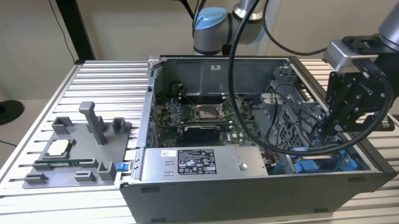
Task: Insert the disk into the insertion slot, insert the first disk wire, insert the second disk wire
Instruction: 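Insert the first disk wire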
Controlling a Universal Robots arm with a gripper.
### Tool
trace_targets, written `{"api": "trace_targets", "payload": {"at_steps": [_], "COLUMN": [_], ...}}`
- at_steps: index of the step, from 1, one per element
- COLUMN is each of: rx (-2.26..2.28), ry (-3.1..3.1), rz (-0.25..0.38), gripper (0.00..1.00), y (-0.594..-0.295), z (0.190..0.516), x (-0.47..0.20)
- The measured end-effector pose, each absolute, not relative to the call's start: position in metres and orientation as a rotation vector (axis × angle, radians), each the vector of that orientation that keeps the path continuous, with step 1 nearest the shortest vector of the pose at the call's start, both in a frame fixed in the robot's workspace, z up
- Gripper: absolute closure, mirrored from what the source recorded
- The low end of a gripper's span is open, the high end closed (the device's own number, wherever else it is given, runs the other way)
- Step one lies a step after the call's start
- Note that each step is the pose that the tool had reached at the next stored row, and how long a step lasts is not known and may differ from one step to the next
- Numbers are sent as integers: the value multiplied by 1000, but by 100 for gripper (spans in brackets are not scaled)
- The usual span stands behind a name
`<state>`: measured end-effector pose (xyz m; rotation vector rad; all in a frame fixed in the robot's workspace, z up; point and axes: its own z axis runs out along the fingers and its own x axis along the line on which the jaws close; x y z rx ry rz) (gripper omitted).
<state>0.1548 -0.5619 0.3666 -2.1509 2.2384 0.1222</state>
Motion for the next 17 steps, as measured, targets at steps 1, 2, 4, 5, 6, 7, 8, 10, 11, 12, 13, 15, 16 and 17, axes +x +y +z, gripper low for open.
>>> {"api": "trace_targets", "payload": {"at_steps": [1,2,4,5,6,7,8,10,11,12,13,15,16,17], "rx": [-2151,-2151,-2151,-2151,-2151,-2151,-2151,-2151,-2151,-2151,-2151,-2151,-2151,-2151], "ry": [2238,2238,2238,2238,2238,2238,2238,2238,2238,2238,2239,2238,2238,2239], "rz": [122,122,122,122,122,122,122,122,122,122,122,122,122,122], "gripper": [100,100,100,100,100,100,100,100,100,100,100,100,100,100], "y": [-562,-562,-562,-562,-562,-562,-562,-562,-562,-563,-564,-567,-568,-570], "z": [367,367,367,367,367,367,367,366,366,366,366,365,364,364], "x": [155,155,155,155,155,155,155,155,155,155,155,155,155,155]}}
